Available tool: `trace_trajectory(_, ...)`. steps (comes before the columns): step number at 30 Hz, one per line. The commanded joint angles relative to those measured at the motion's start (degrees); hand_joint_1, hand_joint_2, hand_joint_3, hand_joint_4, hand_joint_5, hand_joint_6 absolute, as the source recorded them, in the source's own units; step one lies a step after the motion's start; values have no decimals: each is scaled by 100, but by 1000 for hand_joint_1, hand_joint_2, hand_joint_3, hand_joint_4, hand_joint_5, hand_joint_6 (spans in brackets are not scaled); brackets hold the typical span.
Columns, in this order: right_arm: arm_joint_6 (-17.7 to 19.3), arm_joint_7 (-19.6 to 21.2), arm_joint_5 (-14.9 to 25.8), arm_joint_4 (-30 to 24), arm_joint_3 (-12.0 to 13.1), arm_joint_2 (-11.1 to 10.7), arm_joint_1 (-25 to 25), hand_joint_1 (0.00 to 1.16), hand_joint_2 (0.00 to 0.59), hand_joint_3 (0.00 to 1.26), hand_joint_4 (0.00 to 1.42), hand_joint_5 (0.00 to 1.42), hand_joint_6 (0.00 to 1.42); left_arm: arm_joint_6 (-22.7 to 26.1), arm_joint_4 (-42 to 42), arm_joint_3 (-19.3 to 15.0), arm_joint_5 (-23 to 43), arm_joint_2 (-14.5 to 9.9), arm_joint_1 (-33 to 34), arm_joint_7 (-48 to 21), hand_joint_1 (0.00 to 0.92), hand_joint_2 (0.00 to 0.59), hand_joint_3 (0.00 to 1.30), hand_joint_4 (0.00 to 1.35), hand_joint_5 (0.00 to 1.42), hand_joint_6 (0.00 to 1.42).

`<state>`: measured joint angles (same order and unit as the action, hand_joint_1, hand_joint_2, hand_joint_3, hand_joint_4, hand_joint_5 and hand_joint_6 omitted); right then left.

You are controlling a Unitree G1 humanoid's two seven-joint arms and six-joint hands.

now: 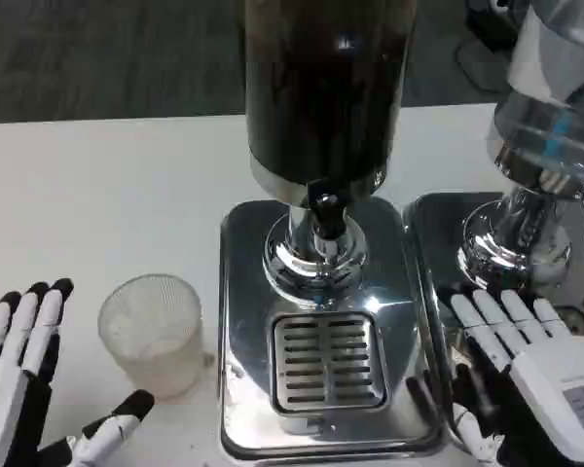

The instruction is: Grasp the cup under the faucet to collect the drink, then remove the cup.

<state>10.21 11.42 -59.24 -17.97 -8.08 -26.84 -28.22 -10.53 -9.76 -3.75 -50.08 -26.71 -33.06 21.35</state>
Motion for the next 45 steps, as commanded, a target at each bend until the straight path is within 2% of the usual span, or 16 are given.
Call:
trace_trajectory(1, -61, 80, 66, 59, -41, 76, 63, 276, 568, 5, 0, 0, 0, 29, 65, 15, 11, -80, 10, -61, 0, 115, 0, 0, 0, 0)
trace_trajectory(4, -74, 91, 34, 57, -112, 127, 75, 277, 567, 5, 0, 0, 0, 35, 49, 21, 14, -66, -3, -66, 0, 114, 0, 0, 0, 0)
trace_trajectory(13, -107, 97, 100, 74, -72, 121, 47, 272, 563, 5, 0, 0, 0, -1, 114, 29, 94, -57, 5, -45, 0, 113, 0, 0, 0, 0)
trace_trajectory(18, -136, 94, 91, 77, -93, 141, 56, 265, 563, 5, 0, 0, 0, -117, 184, 11, 368, -10, 47, -36, 0, 102, 0, 0, 0, 0)
trace_trajectory(20, -162, 62, 110, 73, -88, 149, 68, 263, 563, 5, 0, 0, 0, -429, 320, -50, 783, 21, 117, 51, 0, 72, 0, 0, 0, 0)
trace_trajectory(22, -174, 38, 126, 67, -93, 157, 88, 261, 563, 5, 0, 0, 0, -814, 479, -113, 1046, 44, 171, 291, 0, 68, 0, 0, 0, 0)
trace_trajectory(26, -206, 10, 106, 59, -130, 171, 142, 257, 563, 5, 0, 0, 0, -1471, 787, -209, 1250, 75, 267, 731, 0, 55, 0, 0, 18, 0)
trace_trajectory(30, -347, 55, 93, 6, -140, 292, 62, 253, 563, 8, 0, 0, 0, -1647, 1147, -268, 1658, 211, 417, 654, 0, 58, 45, 0, 57, 0)
trace_trajectory(34, -428, 90, 4, 6, -252, 385, 33, 250, 563, 12, 0, 0, 0, -1765, 1358, -290, 1749, 212, 527, 659, 0, 58, 50, 0, 72, 0)
trace_trajectory(37, -490, 164, -70, 23, -305, 456, 30, 249, 563, 13, 0, 0, 0, -2113, 1750, -236, 2069, 90, 757, 443, 0, 36, 28, 0, 71, 0)
trace_trajectory(40, -589, 157, -76, 75, -373, 560, 60, 247, 563, 18, 0, 0, 0, -2941, 2757, -94, 3001, -93, 1257, -324, 6, 53, 0, 0, 20, 0)
trace_trajectory(45, -722, 330, -225, 169, -558, 737, 84, 245, 563, 22, 0, 0, 0, -3476, 3733, -160, 3008, -132, 1698, -398, 48, 52, 0, 0, 42, 0)
